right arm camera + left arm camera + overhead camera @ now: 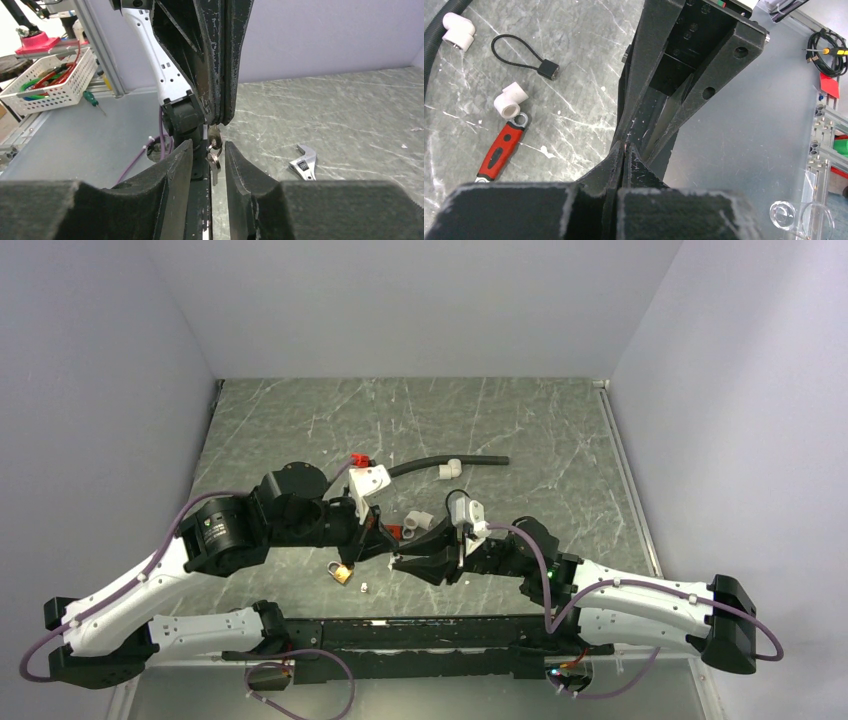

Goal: Unlock with the key

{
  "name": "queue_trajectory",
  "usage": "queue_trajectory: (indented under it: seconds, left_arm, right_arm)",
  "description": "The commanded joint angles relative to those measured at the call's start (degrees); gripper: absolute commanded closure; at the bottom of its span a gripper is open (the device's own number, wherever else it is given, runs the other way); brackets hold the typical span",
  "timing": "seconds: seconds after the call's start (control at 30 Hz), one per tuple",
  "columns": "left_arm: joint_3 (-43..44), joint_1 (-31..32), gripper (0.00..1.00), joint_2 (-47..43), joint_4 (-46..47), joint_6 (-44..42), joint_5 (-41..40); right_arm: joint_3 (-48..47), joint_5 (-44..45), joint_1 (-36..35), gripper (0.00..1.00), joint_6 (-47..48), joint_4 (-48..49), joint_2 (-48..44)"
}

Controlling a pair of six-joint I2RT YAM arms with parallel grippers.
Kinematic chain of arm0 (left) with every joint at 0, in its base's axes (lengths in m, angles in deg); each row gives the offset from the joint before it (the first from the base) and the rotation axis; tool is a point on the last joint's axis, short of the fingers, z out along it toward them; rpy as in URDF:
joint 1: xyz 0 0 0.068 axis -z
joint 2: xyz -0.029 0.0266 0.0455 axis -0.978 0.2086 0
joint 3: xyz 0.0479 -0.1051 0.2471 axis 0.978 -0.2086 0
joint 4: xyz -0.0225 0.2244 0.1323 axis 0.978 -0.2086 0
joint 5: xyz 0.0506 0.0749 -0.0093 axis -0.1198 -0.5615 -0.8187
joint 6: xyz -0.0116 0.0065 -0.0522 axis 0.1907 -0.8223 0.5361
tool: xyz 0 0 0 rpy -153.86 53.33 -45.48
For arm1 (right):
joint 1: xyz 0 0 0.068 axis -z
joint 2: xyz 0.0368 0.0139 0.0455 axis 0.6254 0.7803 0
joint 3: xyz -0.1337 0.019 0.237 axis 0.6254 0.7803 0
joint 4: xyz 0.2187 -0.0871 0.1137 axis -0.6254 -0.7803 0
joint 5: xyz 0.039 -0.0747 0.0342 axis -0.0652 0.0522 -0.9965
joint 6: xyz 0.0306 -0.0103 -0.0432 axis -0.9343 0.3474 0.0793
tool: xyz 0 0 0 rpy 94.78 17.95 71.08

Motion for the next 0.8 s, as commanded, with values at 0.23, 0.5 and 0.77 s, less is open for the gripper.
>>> queue_trajectory:
  seconds: [0.23,0.5,0.77]
  left_arm:
    - [1.61,0.19,1.00,-1.57,2.13,-4.26,4.95]
    - [0.43,0.19,1.00,-1.83,2.66,-5.23,5.46]
    - [-0.94,0.19,1.00,-2.66,3.94,-5.54,5.81]
  right_arm:
    - [-2.36,-4.38,0.63,0.68,-2.80,5.12,-0.28]
    - [-3.09,-4.74,0.71,0.72,-3.26,5.03,0.71]
    - [-3.62,-5.17,0.76,0.79,-3.38,4.50,1.63]
